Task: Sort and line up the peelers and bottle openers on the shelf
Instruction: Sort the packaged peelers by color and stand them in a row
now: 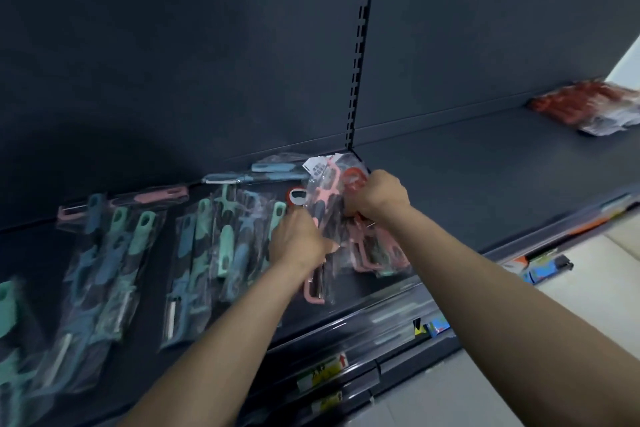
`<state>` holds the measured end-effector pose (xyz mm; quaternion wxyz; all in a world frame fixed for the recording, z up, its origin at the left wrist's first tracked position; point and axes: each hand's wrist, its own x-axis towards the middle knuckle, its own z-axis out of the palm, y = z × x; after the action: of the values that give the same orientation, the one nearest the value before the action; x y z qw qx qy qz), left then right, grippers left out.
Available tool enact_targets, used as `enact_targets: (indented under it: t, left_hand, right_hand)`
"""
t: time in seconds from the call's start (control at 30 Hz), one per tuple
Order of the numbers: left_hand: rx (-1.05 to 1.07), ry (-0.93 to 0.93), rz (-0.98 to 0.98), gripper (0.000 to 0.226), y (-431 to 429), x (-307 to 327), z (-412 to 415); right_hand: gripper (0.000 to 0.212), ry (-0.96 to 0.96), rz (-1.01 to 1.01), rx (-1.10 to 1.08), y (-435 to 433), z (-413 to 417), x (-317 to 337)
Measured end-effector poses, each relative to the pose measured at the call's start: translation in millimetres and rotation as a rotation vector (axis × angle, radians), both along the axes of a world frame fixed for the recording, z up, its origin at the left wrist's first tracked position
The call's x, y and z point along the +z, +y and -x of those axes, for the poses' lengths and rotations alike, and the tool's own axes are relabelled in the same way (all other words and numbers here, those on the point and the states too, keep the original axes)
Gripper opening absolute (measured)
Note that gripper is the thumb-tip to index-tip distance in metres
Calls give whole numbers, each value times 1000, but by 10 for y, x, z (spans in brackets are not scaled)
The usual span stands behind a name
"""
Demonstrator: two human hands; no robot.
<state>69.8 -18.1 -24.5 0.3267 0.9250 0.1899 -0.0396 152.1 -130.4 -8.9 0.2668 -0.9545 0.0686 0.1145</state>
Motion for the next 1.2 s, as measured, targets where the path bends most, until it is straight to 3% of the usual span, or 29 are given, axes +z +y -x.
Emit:
enact_targets:
  t: [0.07,0.17,0.37,0.53,0.63,0.8,0.87,1.0,1.13,1.2]
  left_hand:
    - [-24,16,-67,37,-1,-30,-28]
    - [-5,16,-63,31,68,-53,-60]
    - [92,-18,306,12,340,-16,-64]
    - [66,-59,492,10,444,84,-88]
    - [52,-47,579,13,398,157,-146]
    - [47,-44,917,25,68,240,-299]
    - [16,-73,895,34,-114,236,-378]
    - [-106,-100,914,29,-533,261,-526]
    - [-216,-28,901,65,-1104,327,-637]
    - [-252,-11,934,68,-1442,362,-685]
  right_hand:
    - [40,-6,72,35,24,50,-11]
    - [27,-28,156,57,94,98,-30]
    - [18,-63,156,45,172,125,-47]
    - [24,-65,0,21,114,128,9]
    - [17,-47,-238,-15,-18,130,149]
    - [15,-61,-522,-67,-399,92,415]
    - [17,-63,-560,-86,-566,80,459]
    - [17,-46,-663,-116,-937,36,462]
    - [21,-81,-693,-122,-1467,-80,445]
    - [21,-75,-707,-127,-1779,-147,439]
